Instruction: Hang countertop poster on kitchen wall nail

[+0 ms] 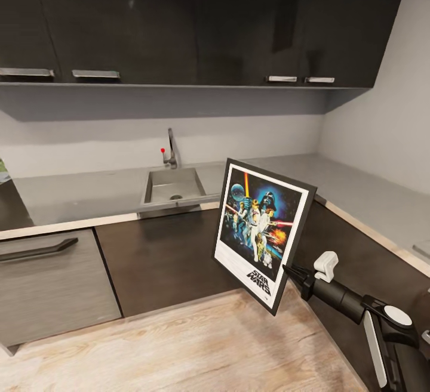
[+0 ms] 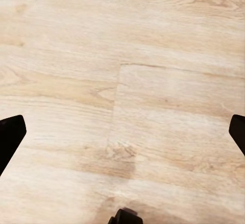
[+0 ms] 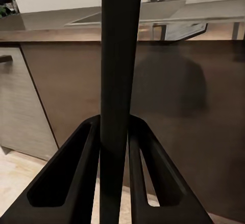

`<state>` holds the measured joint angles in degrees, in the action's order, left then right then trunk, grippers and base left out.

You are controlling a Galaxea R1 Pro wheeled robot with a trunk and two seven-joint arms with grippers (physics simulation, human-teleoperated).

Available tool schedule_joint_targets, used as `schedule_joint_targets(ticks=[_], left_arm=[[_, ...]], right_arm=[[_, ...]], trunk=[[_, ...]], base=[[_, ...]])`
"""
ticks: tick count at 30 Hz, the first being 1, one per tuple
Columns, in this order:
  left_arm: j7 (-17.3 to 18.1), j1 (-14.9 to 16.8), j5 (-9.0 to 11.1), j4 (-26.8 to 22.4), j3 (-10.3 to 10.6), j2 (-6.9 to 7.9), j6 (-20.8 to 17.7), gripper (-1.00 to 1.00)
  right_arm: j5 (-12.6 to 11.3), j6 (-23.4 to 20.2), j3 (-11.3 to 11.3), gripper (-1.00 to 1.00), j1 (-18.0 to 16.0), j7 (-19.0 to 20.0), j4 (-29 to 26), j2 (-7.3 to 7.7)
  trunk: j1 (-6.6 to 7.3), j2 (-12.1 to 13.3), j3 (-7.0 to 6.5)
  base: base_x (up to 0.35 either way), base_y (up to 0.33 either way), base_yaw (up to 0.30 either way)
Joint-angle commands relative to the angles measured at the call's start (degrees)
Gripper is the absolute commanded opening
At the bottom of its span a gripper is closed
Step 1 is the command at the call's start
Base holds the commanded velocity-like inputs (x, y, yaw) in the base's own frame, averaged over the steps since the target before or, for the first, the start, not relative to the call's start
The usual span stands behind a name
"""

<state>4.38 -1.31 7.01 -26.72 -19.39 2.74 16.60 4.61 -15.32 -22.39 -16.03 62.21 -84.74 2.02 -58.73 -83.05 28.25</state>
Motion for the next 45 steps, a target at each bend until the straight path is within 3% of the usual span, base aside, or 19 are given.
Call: schedule_joint_targets(ticks=[1,34,45], left_arm=[[0.46,-0.01,0.59,-0.04,-0.12,-0.01,0.01,1.00],[0.46,-0.01,0.58,-0.09,-0.16,-0.01,0.01,1.00],[0.37,0.00,0.63,-0.01,-0.46,-0.01,-0.08,1.00]], right_arm=[[0.09,-0.74,-0.09,-1.00,-0.05,0.54,-0.07,-0.01],[0.04,-0.95,-0.02,-1.00,-0.05,0.65,-0.12,0.00],[0.08,-0.62,-0.02,-1.00,-0.05,0.47,-0.14,-0.08]], trunk=[[0.00,-0.03,0.05],[0.00,-0.03,0.07],[0.00,-0.03,0.07]], base=[[0.000,0.000,0.000],[0.000,0.000,0.000],[-0.130,0.122,0.238]])
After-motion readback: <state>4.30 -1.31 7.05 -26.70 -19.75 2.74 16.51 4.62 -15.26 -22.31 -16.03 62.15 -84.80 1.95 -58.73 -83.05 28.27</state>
